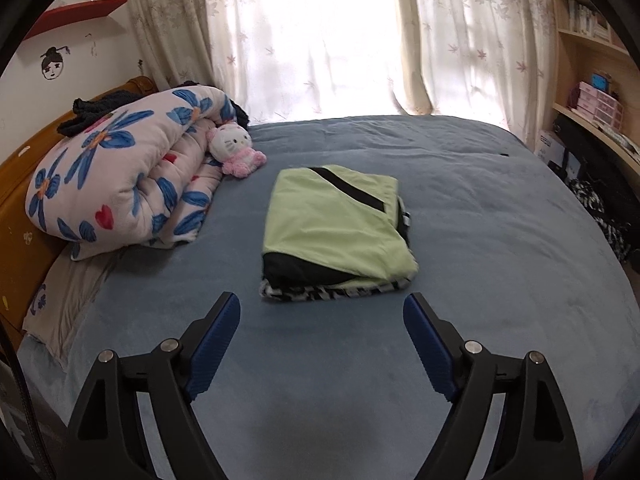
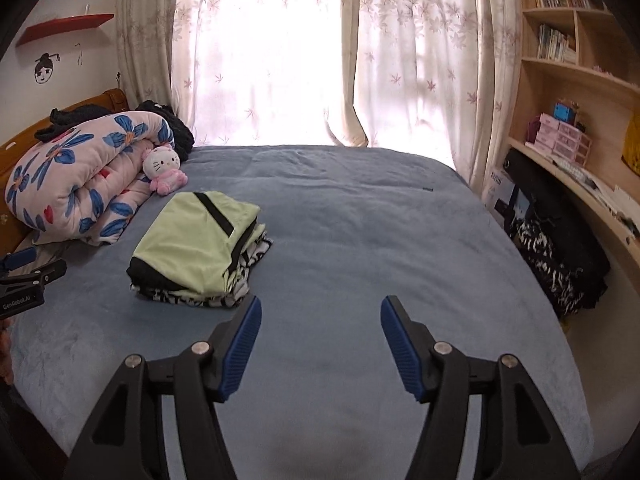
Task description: Fold large clothes
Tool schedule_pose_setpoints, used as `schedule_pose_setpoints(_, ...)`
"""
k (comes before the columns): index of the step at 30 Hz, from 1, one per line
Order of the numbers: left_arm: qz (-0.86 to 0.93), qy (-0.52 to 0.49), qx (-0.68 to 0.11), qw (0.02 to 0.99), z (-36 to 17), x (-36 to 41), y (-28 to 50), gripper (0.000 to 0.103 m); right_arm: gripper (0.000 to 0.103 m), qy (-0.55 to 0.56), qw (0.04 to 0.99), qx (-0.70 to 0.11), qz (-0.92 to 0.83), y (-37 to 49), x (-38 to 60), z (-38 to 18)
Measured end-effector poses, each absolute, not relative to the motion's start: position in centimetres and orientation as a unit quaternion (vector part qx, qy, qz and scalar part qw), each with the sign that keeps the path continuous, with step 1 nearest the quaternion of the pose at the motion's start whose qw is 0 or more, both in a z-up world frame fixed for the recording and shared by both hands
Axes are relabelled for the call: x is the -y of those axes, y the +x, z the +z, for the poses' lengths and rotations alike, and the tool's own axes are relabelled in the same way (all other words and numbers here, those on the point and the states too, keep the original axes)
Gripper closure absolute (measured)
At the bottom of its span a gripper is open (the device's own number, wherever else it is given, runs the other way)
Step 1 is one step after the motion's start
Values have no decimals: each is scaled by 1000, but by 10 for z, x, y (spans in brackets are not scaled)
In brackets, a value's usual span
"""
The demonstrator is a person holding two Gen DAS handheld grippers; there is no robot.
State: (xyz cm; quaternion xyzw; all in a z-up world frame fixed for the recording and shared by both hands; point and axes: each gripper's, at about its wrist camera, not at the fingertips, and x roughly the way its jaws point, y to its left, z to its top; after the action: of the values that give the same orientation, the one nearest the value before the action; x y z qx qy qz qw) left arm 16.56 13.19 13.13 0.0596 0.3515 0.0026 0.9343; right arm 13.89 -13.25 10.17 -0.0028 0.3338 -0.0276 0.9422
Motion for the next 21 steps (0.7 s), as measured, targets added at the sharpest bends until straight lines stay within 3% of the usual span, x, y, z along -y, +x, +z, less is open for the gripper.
schedule_pose_setpoints(11,-49,47,-352,934,81,-66,71,20,41,13,931,-364,-31,56,141,42)
schedule_pose_setpoints(21,-40,8,-372,927,35,-41,34,20,40,78,926,-366,-50,13,151,4)
